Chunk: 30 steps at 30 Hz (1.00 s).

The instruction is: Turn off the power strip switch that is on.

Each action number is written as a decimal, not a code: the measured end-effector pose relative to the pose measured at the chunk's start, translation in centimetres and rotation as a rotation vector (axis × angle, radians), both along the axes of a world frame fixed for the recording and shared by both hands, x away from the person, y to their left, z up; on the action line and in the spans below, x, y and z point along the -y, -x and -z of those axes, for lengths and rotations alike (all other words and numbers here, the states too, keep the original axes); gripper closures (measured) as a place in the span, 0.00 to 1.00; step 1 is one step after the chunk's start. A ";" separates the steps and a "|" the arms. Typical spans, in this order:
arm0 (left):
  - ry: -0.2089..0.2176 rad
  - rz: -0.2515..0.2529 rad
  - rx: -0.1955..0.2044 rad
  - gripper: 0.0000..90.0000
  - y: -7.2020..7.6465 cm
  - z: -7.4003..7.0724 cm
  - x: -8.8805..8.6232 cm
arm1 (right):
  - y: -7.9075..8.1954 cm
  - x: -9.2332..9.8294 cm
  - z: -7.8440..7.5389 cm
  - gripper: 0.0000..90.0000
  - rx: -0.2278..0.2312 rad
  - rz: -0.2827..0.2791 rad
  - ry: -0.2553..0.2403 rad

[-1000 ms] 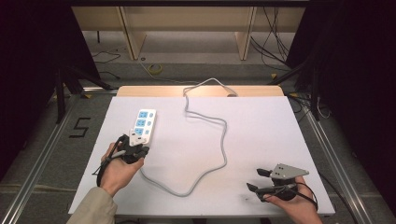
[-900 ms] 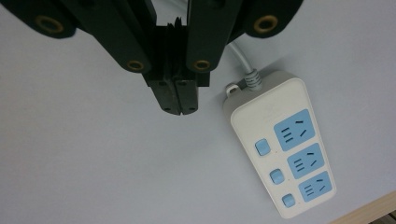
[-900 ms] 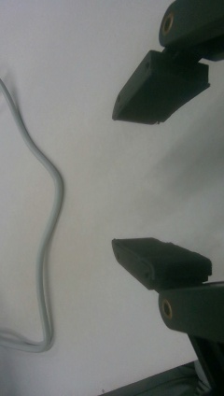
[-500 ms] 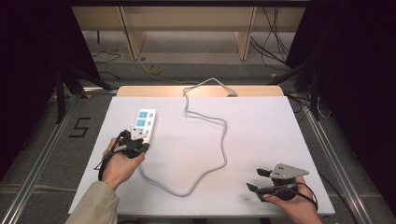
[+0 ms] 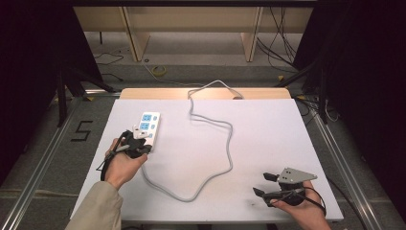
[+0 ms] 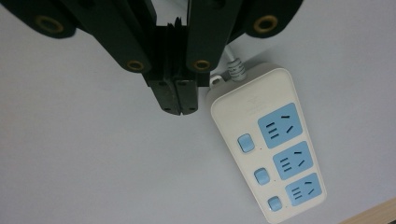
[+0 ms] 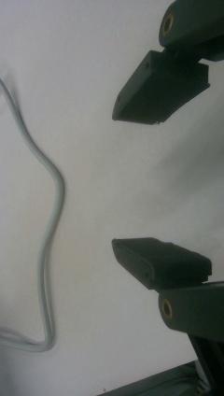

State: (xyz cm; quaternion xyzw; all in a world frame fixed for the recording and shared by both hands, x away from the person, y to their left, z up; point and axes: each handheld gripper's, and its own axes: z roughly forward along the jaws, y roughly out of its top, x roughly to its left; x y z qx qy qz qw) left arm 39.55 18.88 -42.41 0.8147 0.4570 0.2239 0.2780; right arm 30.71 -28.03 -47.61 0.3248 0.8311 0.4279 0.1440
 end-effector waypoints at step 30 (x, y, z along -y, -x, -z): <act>-0.020 -0.034 -0.034 1.00 -2.5 -0.9 -1.0 | 0.0 0.2 -0.1 0.36 0.003 0.008 -0.001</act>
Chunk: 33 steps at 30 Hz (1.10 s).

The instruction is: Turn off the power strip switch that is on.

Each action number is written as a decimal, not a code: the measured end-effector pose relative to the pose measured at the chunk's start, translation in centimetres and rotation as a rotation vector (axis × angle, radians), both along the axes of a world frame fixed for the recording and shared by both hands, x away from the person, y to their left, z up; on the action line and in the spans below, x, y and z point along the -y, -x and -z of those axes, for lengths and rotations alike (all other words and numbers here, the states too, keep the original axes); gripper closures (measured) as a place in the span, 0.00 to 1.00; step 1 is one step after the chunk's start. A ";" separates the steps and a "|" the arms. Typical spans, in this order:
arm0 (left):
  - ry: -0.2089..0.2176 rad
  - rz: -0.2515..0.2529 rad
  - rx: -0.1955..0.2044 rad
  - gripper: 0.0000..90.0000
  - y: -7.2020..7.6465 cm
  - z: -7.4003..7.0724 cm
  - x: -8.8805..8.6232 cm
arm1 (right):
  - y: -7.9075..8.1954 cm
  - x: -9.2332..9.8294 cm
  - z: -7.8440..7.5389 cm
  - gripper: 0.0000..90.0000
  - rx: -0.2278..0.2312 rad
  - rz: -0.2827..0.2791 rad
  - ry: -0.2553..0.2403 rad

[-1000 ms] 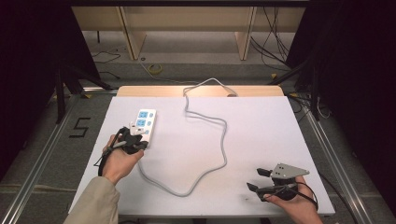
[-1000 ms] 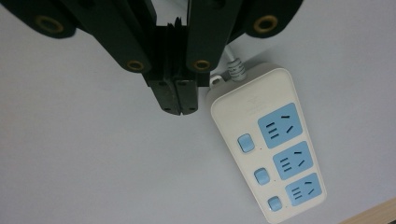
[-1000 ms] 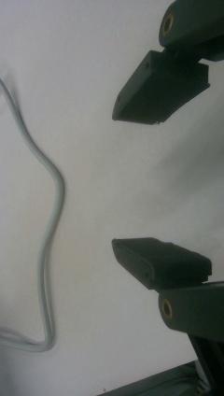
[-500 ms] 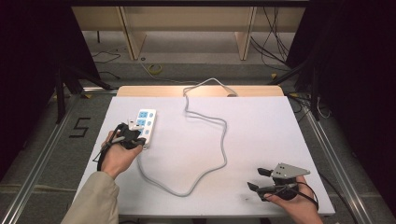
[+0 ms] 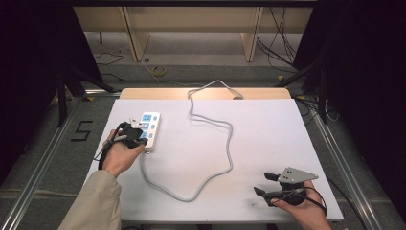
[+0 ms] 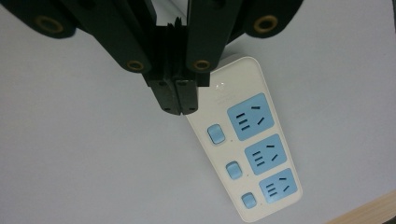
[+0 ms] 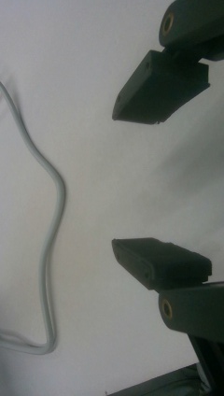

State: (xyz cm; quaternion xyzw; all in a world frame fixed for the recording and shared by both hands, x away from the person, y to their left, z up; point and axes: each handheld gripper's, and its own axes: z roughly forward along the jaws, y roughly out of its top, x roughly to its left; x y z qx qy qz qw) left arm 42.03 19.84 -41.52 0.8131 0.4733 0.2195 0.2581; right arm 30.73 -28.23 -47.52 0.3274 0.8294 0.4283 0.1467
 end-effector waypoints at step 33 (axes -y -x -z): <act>-0.048 0.003 -0.067 1.00 -2.8 0.4 0.4 | 0.0 0.1 0.0 0.36 0.007 0.003 0.007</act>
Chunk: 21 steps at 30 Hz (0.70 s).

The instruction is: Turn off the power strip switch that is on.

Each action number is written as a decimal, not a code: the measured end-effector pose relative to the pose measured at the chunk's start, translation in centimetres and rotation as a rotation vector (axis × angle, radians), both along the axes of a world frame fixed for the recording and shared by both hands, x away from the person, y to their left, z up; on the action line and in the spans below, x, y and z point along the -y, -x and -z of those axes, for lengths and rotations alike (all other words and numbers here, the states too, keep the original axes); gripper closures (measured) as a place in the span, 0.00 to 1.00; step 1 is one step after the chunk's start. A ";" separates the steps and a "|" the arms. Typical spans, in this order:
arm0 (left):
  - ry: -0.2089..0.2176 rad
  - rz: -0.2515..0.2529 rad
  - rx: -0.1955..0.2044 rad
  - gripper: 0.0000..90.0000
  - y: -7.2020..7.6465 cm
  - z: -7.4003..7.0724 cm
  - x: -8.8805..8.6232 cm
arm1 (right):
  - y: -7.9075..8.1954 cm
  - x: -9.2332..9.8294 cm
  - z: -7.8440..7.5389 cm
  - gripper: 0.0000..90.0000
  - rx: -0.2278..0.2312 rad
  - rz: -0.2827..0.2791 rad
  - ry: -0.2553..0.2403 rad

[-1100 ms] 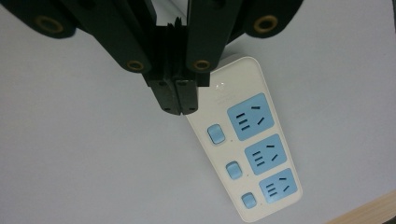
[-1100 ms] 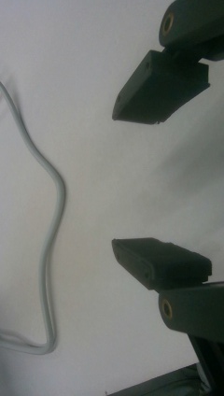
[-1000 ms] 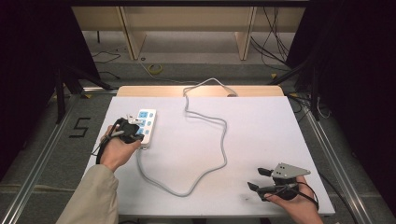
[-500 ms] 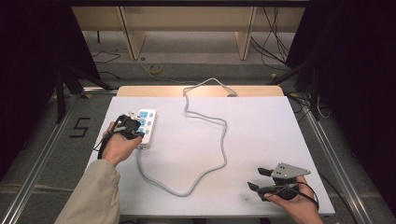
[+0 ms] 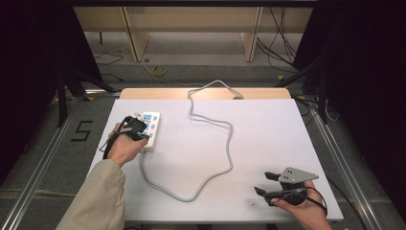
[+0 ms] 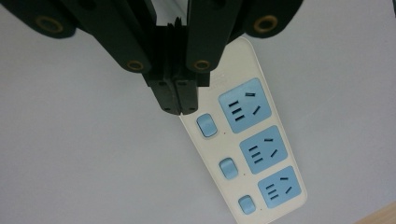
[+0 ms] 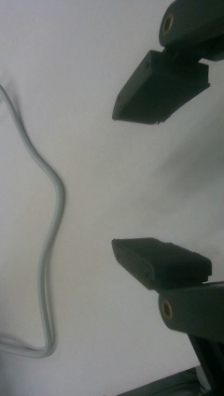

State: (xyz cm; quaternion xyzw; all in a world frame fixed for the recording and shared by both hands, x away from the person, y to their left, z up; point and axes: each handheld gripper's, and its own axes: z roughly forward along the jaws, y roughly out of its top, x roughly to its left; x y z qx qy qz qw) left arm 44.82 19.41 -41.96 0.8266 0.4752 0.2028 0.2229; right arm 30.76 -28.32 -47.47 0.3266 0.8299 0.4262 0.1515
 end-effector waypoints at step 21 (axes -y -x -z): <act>-0.018 -0.008 -0.023 1.00 -1.4 0.3 -0.1 | 0.0 0.1 -0.1 0.36 0.002 0.002 0.004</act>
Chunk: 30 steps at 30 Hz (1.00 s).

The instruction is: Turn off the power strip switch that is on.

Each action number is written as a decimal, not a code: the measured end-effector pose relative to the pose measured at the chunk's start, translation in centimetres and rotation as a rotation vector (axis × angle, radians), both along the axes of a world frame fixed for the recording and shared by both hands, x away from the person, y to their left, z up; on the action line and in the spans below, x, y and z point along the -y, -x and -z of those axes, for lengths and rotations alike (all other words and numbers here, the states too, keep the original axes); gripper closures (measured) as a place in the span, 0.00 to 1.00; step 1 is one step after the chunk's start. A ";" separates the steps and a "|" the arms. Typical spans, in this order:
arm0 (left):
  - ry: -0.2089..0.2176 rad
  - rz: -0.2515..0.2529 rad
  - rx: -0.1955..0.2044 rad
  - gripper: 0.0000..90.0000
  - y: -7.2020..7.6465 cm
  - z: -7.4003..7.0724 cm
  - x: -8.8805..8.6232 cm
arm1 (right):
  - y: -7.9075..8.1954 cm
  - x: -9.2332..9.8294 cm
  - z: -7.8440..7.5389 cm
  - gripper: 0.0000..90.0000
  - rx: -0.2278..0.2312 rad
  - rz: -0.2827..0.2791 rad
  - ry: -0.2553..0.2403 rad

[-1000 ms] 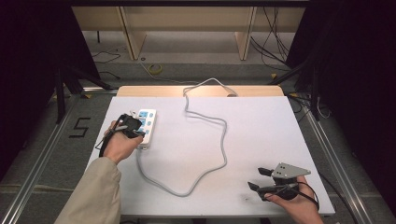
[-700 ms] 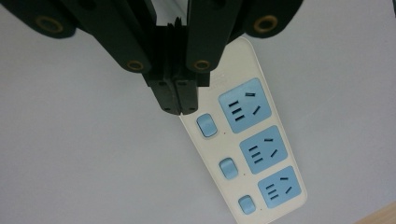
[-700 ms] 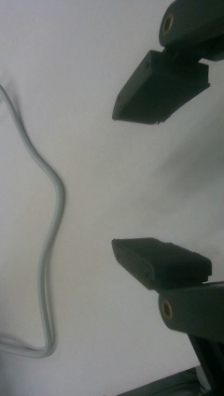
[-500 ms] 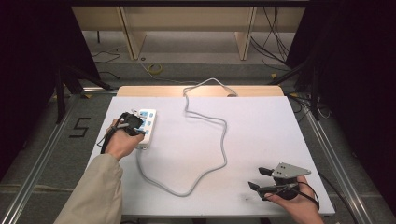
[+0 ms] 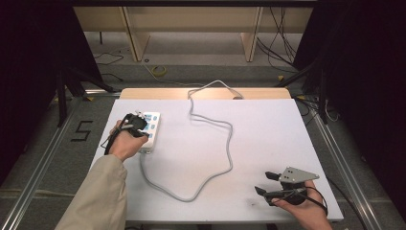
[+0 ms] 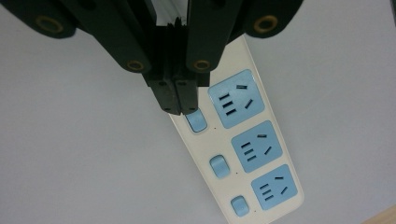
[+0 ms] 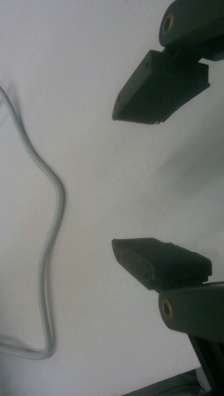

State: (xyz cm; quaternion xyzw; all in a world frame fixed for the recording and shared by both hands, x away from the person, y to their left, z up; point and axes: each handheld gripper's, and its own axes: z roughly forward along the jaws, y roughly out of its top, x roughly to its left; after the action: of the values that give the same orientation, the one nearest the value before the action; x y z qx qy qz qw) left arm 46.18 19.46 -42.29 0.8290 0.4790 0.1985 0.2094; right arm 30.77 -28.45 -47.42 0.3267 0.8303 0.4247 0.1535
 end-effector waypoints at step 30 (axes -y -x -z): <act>-0.043 -0.013 -0.040 1.00 -2.0 0.5 0.2 | 0.0 0.0 0.0 0.36 0.002 0.000 0.000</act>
State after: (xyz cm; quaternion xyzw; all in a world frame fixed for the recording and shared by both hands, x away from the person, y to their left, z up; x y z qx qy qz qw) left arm 48.18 19.28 -42.80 0.8341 0.4840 0.1933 0.1806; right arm 30.76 -28.48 -47.39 0.3264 0.8301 0.4250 0.1541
